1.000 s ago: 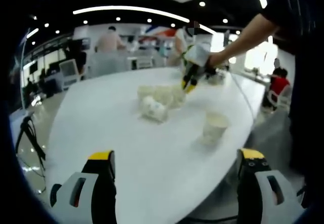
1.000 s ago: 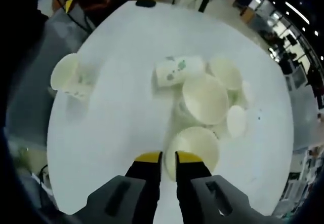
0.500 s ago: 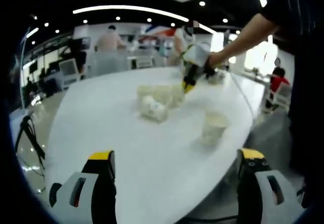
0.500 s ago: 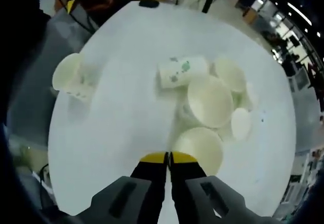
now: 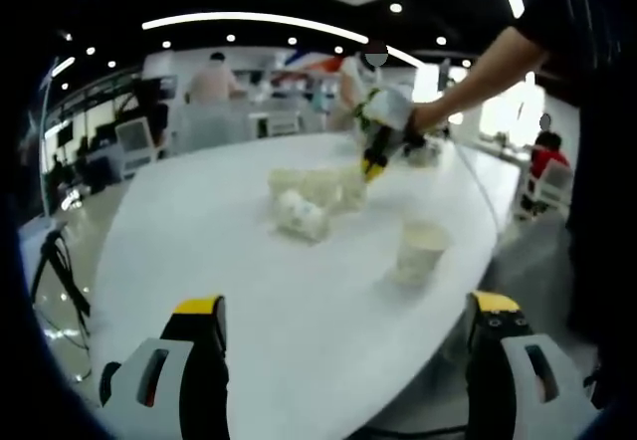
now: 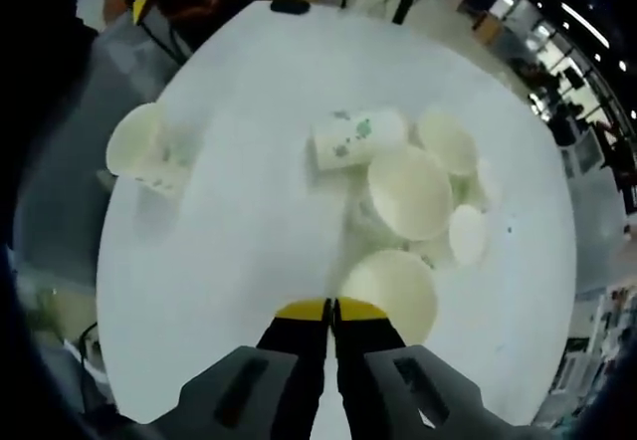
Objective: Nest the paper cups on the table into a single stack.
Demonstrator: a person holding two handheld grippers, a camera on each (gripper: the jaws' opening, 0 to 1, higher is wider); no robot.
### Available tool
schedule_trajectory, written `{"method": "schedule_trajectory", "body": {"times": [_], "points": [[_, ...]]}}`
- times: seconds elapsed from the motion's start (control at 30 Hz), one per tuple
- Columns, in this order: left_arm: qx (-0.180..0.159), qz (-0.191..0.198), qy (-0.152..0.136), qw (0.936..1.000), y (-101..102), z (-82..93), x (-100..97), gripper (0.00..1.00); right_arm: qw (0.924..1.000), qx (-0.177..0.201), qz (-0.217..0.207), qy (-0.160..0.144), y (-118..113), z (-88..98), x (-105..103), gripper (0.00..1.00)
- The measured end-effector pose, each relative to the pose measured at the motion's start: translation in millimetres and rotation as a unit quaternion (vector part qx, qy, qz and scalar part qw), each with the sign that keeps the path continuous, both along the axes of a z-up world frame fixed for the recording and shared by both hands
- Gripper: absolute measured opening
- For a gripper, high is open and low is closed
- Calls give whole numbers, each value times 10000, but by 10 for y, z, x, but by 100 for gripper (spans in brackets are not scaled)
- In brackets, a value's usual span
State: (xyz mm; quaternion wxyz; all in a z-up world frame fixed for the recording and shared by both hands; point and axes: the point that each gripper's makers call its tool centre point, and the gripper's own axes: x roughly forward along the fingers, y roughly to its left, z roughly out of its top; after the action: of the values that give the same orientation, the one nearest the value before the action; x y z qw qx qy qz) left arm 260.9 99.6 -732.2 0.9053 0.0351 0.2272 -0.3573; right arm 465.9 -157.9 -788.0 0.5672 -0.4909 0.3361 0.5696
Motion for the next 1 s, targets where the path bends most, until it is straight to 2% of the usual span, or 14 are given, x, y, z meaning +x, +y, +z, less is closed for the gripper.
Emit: {"method": "schedule_trajectory", "body": {"times": [0.2,0.3,0.57,0.6,0.77,0.8,1.0], "points": [[-28,-34,-33,10000,-32,29,17,99,9999,68,-54,-137,-30,94,19,0],[49,-153,-67,9998,-71,54,13,99,9998,105,-78,-166,-48,144,-9,0],[-29,-231,-124,9997,-109,81,51,99,9993,246,-108,-244,-44,292,-110,0],[-23,-250,-124,9996,-113,80,53,99,9992,299,-108,-252,-16,369,-176,0],[-51,-290,-146,9995,-119,90,66,99,9986,395,-70,-338,12,467,-261,0],[-47,-296,-153,9994,-120,90,71,99,9983,454,-95,-342,37,551,-317,0],[-57,-353,-169,9992,-139,92,76,99,9975,590,-43,-397,103,684,-462,0]]}}
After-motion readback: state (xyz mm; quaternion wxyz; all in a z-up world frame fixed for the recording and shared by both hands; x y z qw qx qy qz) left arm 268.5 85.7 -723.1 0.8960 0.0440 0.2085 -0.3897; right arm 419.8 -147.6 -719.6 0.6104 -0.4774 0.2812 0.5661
